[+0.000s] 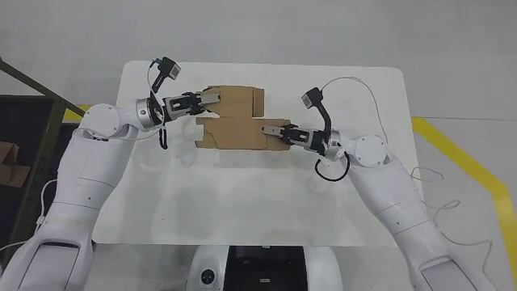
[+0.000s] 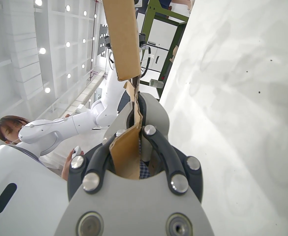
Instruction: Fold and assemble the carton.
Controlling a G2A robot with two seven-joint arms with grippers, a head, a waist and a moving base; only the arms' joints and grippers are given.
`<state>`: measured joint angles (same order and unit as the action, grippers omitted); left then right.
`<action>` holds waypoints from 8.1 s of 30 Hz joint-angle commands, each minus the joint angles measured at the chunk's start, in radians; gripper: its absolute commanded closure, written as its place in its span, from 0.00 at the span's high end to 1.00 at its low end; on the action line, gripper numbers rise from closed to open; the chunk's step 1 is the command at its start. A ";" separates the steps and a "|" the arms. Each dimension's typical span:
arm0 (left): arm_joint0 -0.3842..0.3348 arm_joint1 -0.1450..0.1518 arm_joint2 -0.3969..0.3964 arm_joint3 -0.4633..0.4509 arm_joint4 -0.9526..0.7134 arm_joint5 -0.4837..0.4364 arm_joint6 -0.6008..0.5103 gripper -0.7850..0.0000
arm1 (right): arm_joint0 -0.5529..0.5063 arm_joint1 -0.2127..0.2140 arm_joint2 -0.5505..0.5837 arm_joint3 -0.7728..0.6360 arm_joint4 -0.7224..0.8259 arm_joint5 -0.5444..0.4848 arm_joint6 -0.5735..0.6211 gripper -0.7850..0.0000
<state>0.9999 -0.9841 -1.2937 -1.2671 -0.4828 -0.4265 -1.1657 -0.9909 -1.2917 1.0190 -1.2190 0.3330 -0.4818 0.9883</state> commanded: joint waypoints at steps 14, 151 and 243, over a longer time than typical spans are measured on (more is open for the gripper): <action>0.037 0.008 -0.046 -0.043 -0.057 0.012 -0.013 0.00 | -0.012 0.022 0.101 -0.012 -0.121 -0.088 -0.184 1.00; 0.068 -0.005 -0.103 -0.112 -0.232 0.089 -0.121 1.00 | 0.091 -0.042 -0.071 -0.036 0.018 -0.011 -0.032 0.00; 0.085 -0.002 -0.150 -0.073 -0.207 0.120 -0.064 1.00 | 0.082 -0.055 -0.002 -0.050 0.075 -0.046 -0.086 0.00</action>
<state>1.0885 -0.9846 -1.4545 -1.3415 -0.6909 -0.3153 -1.2277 -0.9083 -1.3469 1.0180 -1.2635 0.4061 -0.5290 0.9008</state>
